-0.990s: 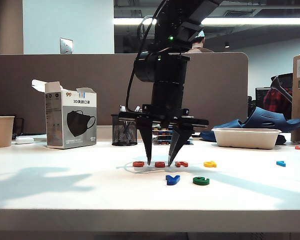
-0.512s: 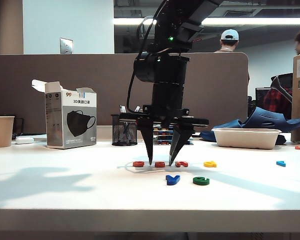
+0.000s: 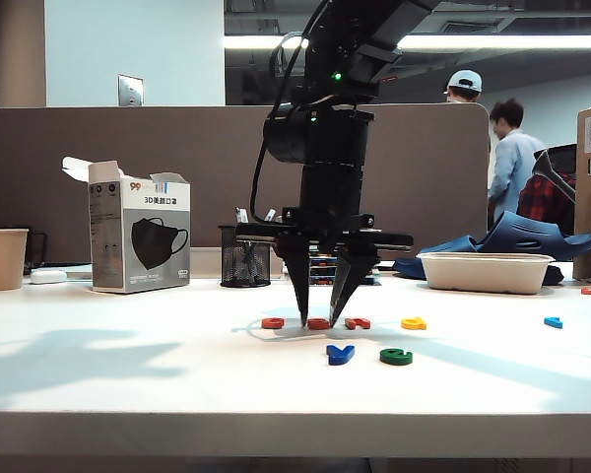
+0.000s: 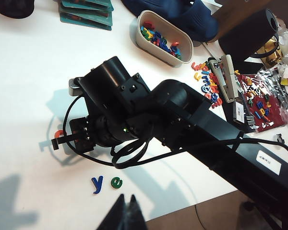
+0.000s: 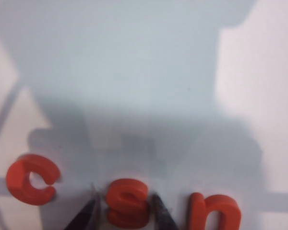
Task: Select the appropriate letters from the row of letter magnets placed on the table to arrange into the word "yes".
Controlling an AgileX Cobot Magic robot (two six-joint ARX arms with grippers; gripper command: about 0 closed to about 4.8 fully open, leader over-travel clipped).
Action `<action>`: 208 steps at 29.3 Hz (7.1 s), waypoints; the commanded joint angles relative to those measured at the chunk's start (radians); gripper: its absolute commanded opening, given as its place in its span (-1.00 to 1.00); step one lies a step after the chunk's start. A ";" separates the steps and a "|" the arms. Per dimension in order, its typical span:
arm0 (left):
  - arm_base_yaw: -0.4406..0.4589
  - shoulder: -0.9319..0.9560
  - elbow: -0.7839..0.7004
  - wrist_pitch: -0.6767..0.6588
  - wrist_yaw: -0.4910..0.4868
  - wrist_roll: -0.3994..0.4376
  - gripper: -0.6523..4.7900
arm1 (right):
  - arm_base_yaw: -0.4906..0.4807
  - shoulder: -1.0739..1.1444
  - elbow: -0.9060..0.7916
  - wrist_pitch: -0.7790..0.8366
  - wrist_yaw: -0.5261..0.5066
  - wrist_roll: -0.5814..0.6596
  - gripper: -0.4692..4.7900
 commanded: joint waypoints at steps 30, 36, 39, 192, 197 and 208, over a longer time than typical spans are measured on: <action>-0.001 -0.003 0.004 0.013 -0.004 0.008 -0.78 | 0.001 -0.002 0.003 -0.015 0.002 0.000 -0.43; -0.001 -0.003 0.004 0.013 -0.004 0.008 -0.78 | 0.001 -0.002 0.003 -0.033 0.002 0.000 -0.43; -0.001 -0.003 0.004 0.013 -0.004 0.008 -0.78 | 0.001 -0.005 0.003 -0.033 0.000 0.000 -0.43; -0.001 -0.003 0.004 0.012 -0.003 0.008 -0.78 | -0.040 -0.545 -0.767 0.240 0.044 0.053 -0.43; -0.001 -0.003 0.004 0.012 -0.003 0.008 -0.78 | -0.040 -0.545 -0.786 0.257 0.043 0.053 -0.43; -0.001 -0.003 0.004 0.012 -0.003 0.008 -0.78 | -0.040 -0.545 -0.812 0.279 0.048 0.053 -0.43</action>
